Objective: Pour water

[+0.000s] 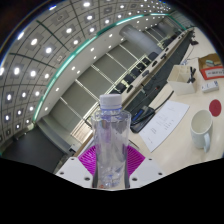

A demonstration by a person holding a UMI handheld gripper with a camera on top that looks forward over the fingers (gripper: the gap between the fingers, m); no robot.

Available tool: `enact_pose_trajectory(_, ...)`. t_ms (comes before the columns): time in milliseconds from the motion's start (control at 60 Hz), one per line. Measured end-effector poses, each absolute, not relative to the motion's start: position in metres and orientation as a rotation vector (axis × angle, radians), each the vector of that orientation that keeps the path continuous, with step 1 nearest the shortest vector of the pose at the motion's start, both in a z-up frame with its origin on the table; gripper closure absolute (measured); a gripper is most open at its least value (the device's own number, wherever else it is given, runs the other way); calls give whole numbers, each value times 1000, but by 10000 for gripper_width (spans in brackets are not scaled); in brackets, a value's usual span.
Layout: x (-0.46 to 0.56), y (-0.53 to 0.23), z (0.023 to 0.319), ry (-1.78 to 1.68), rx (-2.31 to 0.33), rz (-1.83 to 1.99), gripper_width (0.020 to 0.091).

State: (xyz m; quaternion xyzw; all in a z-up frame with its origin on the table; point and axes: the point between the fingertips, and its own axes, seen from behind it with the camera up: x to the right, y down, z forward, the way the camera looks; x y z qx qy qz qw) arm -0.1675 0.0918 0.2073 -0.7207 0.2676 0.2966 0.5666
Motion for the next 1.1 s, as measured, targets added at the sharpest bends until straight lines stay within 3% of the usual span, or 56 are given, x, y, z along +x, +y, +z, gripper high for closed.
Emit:
enact_pose_trajectory(100, -153, 87, 236, 865, -1522, 1054, 745)
enact_pose_trajectory(233, -121, 80, 245, 1132, -1290, 1394, 743)
enact_pose_trajectory(667, -65, 76, 195, 1503, -942, 1714, 745)
enact_pose_trajectory(917, -72, 81, 195, 1433, -1112, 1662, 744)
enact_pose_trajectory(1100, -64, 77, 231, 1101, -1417, 1370, 745)
